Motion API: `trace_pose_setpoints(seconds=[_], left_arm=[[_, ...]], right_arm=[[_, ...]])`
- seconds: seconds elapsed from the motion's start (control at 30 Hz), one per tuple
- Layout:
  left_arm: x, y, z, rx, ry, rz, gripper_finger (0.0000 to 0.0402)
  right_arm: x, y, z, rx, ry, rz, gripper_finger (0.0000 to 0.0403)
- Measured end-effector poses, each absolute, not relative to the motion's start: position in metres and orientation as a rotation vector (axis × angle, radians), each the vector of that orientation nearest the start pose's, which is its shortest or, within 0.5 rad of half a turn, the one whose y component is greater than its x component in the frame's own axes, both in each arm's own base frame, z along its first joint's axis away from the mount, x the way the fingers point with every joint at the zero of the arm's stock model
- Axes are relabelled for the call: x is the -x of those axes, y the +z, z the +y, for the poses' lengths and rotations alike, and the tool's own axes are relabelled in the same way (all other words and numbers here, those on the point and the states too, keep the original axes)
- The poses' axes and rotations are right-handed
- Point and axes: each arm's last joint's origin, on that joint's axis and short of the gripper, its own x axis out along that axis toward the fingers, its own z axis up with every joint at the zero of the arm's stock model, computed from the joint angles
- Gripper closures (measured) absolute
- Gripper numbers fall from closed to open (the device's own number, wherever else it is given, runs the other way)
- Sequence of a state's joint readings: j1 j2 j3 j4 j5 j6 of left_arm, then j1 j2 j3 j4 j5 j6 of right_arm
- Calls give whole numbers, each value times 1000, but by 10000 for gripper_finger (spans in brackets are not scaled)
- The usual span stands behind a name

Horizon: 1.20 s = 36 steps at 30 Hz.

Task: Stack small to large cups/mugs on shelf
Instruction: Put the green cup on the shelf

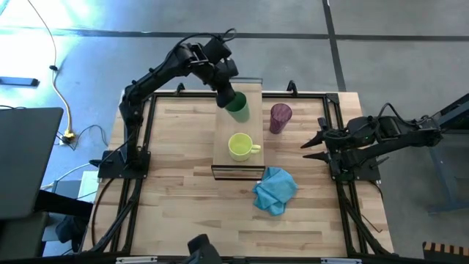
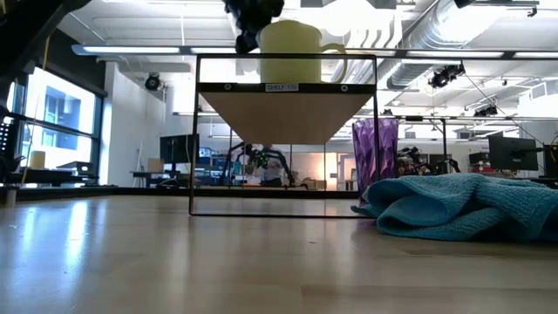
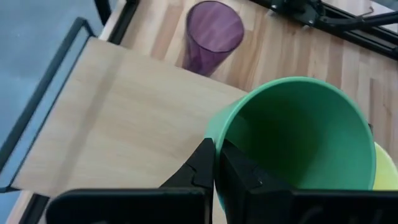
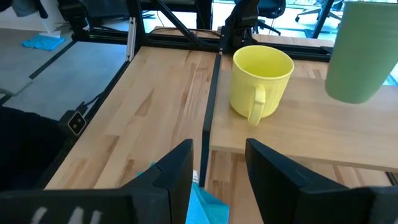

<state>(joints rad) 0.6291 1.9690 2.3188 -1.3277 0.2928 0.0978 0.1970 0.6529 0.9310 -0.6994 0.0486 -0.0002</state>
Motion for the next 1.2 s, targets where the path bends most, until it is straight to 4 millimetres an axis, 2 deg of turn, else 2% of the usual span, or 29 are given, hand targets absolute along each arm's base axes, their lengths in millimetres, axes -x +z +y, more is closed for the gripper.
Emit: trace_pose_setpoints(seconds=[0.4, 0.63, 0.8, 1.2], left_arm=[[-336, 409, 193, 215, 260, 912, 401], [-339, 414, 181, 100, 318, 952, 401], [-337, 413, 181, 111, 306, 968, 401], [-353, 387, 192, 127, 299, 1047, 401]], right_arm=[[-116, 349, 22, 51, 146, 419, 263], [-116, 349, 22, 51, 146, 417, 263], [-116, 350, 22, 48, 146, 412, 263], [-115, 348, 22, 50, 145, 438, 263]])
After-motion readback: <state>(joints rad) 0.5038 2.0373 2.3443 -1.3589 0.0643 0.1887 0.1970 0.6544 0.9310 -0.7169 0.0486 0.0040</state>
